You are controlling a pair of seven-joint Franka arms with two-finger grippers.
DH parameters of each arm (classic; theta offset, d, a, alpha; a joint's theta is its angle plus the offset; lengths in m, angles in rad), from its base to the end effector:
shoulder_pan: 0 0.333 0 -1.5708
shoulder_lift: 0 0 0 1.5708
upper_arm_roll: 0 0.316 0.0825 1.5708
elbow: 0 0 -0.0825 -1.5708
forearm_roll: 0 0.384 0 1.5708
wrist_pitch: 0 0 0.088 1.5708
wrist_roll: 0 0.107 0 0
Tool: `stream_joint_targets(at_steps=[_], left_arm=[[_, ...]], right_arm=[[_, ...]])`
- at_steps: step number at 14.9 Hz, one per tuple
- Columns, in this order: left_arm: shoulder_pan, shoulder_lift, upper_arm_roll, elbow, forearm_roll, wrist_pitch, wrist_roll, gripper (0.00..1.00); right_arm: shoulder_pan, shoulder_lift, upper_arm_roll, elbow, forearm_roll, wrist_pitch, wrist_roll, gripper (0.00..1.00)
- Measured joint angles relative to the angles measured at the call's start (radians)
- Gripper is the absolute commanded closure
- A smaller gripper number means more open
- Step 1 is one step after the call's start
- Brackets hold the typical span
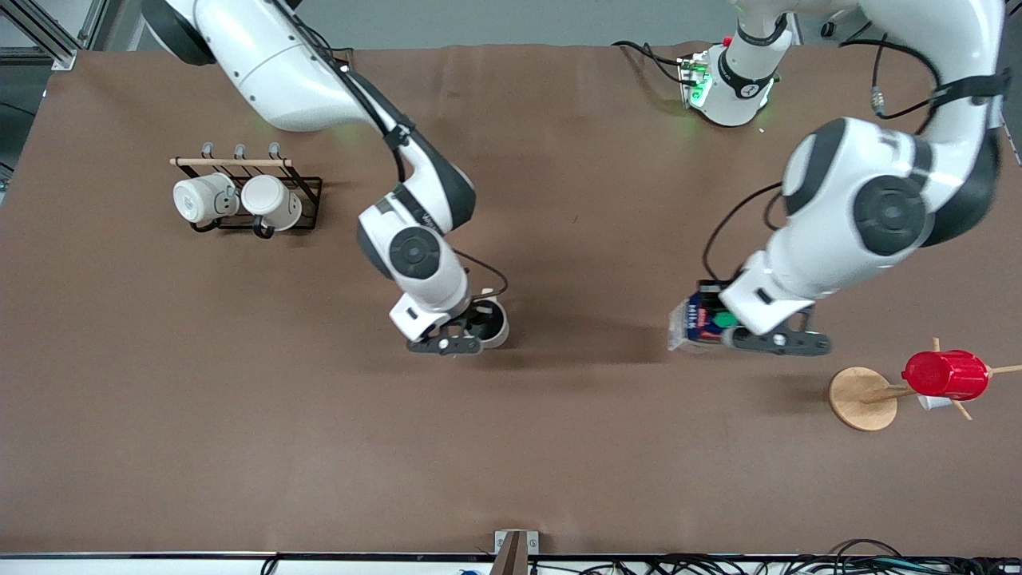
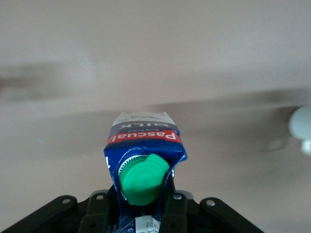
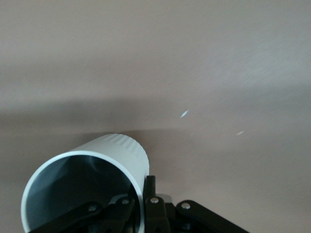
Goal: Place cup and milk on table
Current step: 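Carry the carton and the mug toward each other at table center, then lower the mug and the carton onto the table side by side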
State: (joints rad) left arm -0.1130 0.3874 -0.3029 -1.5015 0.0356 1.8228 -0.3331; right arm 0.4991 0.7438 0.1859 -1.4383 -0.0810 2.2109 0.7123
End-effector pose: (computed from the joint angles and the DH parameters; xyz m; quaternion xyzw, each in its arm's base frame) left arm 0.6203 -0.2409 0.4497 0.9982 -0.0370 -0.0371 0.0279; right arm 0.5817 0.4383 0.2591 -0.9992 0.0155 0.0029 0.0358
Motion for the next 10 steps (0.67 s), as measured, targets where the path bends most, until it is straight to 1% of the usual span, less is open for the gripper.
stream_joint_targets(at_steps=[3,5,7,9,10], left_arm=[[-0.118,0.053,0.0,0.009,0.0,0.038,-0.17,0.73],[-0.178,0.097,0.001,0.033,0.0,0.06,-0.252,0.73],[-0.205,0.137,0.002,0.063,0.0,0.074,-0.291,0.73],[-0.212,0.162,0.002,0.08,0.0,0.079,-0.306,0.74],[-0.213,0.171,0.002,0.084,0.0,0.08,-0.319,0.74]], right_arm=[[0.048,0.006,0.0,0.001,-0.026,-0.001,0.053,0.98],[0.055,0.015,-0.001,0.001,-0.049,-0.001,0.073,0.98],[0.05,0.023,-0.008,0.002,-0.056,0.002,0.076,0.98],[0.042,0.023,-0.009,0.004,-0.056,0.02,0.093,0.97],[0.039,0.023,-0.011,0.004,-0.056,0.029,0.112,0.92]])
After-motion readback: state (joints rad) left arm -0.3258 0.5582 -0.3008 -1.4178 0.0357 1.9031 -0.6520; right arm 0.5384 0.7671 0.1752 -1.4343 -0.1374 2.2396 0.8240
